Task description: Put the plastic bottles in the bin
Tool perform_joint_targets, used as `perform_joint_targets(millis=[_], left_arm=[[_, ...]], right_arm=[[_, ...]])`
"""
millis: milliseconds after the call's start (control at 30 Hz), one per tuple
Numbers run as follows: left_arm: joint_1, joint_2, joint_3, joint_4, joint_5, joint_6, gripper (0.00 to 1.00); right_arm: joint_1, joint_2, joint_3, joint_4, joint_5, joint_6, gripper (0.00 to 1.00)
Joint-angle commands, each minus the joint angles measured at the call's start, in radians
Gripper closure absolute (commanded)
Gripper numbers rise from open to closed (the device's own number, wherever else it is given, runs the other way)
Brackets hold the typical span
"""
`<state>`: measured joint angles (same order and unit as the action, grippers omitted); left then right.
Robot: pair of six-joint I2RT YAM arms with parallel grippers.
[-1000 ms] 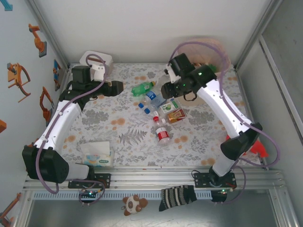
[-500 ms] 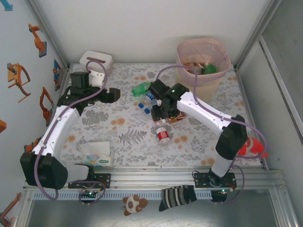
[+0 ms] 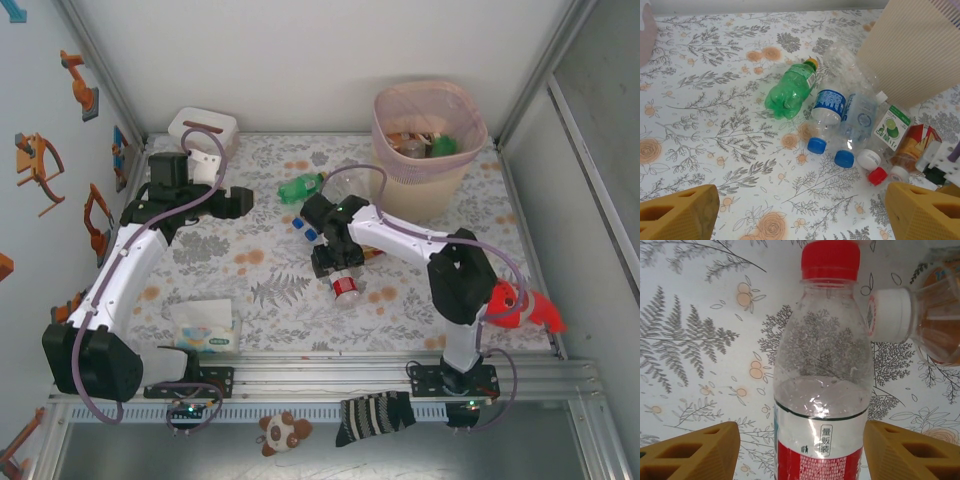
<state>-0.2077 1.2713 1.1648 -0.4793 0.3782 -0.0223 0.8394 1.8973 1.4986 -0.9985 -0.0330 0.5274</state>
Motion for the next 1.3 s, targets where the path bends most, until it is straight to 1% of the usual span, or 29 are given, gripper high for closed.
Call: perform_joint_targets(millis=[0, 500, 733, 1067, 1267], left_arm=[[0.007, -0.034, -0.002, -0.006, -0.009, 0.004, 0.14], [0.008, -0.034, -0.006, 0.005, 0.018, -0.005, 0.14], [0.007, -0.029, -0.008, 0.010, 0.034, -0.013, 0.14], [0.008, -0.030, -0.010, 0.010, 0.031, -0.010, 0.14], [0.008, -0.030, -0.009, 0.011, 0.030, -0.010, 0.14]], right_arm=[[0.004, 0.021, -0.020, 0.003, 0.017, 0.016, 0.33], [0.004, 0.067, -0.071, 0.045, 0.042, 0.023, 0.33], [0.004, 0.075, -0.086, 0.072, 0.045, 0.034, 0.31], [0.004, 0.035, -0.091, 0.074, 0.044, 0.036, 0.40], [0.004, -0.017, -0.055, 0.048, 0.041, 0.032, 0.43]])
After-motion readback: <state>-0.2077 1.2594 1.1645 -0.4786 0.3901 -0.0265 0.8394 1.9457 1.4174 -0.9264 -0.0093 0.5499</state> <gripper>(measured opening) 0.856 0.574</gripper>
